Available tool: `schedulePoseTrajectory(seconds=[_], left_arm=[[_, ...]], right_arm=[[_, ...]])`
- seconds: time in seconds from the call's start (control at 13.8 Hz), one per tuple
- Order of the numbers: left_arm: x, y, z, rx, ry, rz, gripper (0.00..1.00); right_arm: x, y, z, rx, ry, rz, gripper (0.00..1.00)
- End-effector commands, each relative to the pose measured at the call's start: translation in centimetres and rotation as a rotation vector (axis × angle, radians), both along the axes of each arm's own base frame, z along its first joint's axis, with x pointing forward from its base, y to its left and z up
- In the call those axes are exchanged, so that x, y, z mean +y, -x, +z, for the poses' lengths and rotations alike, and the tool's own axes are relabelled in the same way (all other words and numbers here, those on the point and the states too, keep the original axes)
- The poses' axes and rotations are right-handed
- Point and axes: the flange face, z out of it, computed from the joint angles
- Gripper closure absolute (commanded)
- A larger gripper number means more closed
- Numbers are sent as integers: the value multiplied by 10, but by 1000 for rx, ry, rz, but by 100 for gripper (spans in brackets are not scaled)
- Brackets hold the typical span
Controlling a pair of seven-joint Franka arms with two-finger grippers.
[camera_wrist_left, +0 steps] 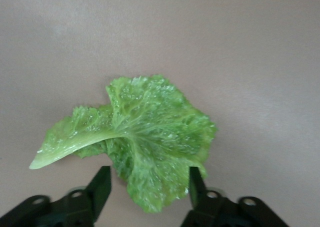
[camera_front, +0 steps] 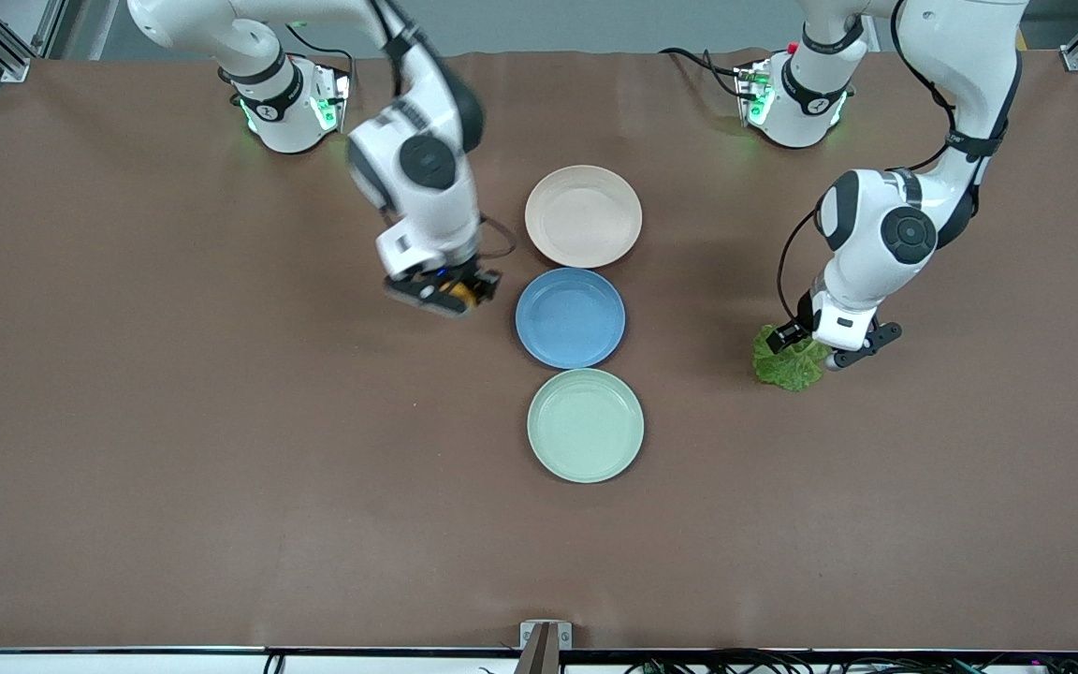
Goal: Pick lemon and lettuce from plates
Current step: 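Grasp the lemon with the right gripper while the left gripper holds lettuce, then lower the lettuce onto the table and open the left gripper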
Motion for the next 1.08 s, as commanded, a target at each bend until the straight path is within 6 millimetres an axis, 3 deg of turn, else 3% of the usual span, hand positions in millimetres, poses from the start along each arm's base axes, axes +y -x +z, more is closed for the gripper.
schedulePoseTrajectory(seconds=[0.0,0.14,0.29,0.51,0.72,1.01], left_arm=[[9,-17,39,22,7,-31,0],[12,-22,62,38,-1,-193,1],[25,-24,99,52,7,-318,1],[36,-33,180,101,31,-392,0],[61,-49,273,74,39,-376,0],[63,-44,359,81,40,-441,0]], right_arm=[[-71,-14,-14,21,7,69,100],[-125,-31,-26,53,16,97,100],[-170,-39,-35,65,12,135,100],[-236,-46,-49,57,-3,200,100],[-275,-50,-57,48,-8,228,99],[-308,-48,-66,66,-12,235,99]])
